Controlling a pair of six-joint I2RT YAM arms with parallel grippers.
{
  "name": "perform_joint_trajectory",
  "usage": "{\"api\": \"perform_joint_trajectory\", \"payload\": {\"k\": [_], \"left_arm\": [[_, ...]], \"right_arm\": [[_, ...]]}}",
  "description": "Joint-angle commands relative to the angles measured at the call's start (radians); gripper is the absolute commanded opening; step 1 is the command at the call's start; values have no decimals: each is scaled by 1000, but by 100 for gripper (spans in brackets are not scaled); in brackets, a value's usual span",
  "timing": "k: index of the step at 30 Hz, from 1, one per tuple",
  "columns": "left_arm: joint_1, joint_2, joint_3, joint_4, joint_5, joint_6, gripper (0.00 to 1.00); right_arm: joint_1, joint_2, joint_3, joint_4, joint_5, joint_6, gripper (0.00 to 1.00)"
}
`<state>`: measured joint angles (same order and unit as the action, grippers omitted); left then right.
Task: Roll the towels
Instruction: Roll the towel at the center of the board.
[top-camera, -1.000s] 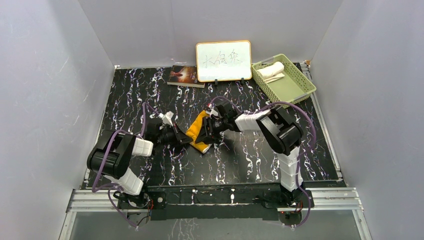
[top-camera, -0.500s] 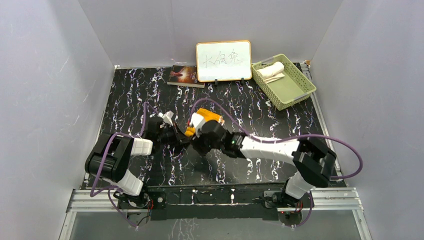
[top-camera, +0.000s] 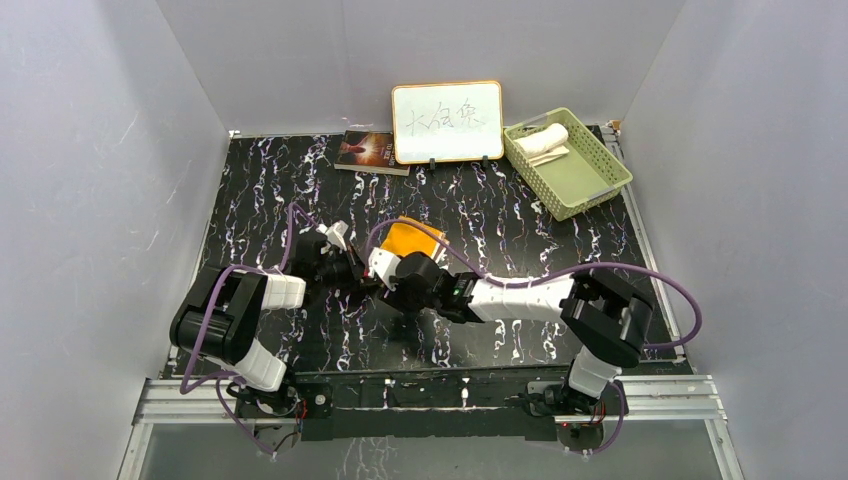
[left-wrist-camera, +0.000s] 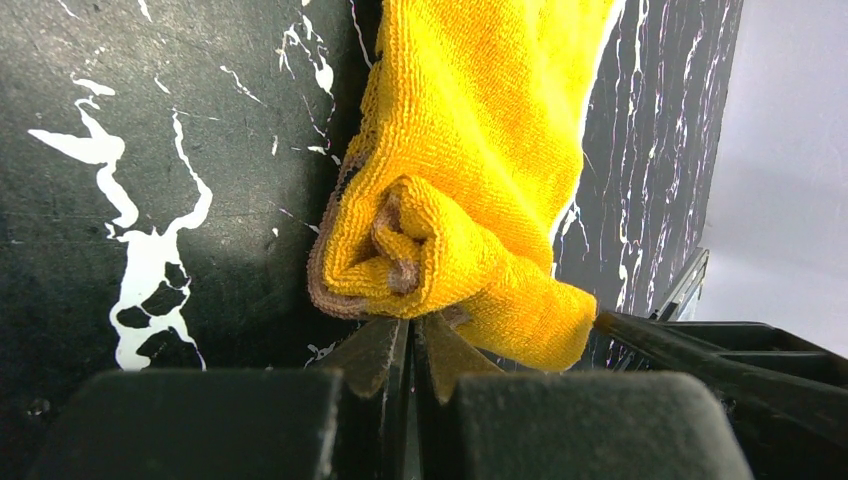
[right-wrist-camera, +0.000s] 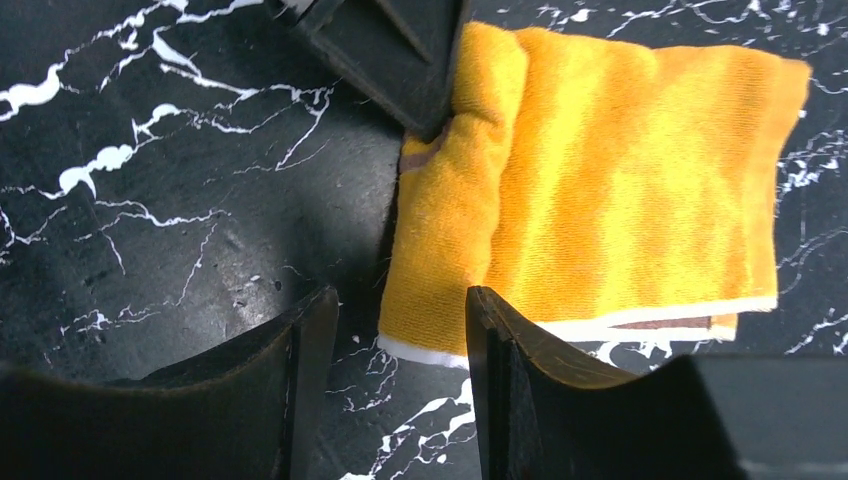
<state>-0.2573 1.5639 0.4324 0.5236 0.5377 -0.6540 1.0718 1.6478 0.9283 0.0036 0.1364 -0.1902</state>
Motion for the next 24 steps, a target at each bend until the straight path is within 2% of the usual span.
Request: {"api": "perform_joint_trajectory", "payload": {"k": [1,12,15,18,20,24], "left_arm": [[5,31,3,-98,-90,51,0],[5,44,9,-108,-82,61,0],[6,18,11,-132,-88,66,0],[7,-30,19,-181,-100,77,0],[10,-79,25,-215,-98,77,0],[16,-220,35,-291,-110,65,1]], "right_arm": [[7,28,53,7,-37,-37,47],[3,160,60,25,27,-26,41],[-20,184,59,23,54,15,38],[-70,181,52,16,18,79,35],[-103,179,46,8,-22,115,28],[-154,177,56,-36,-122,170,4]]}}
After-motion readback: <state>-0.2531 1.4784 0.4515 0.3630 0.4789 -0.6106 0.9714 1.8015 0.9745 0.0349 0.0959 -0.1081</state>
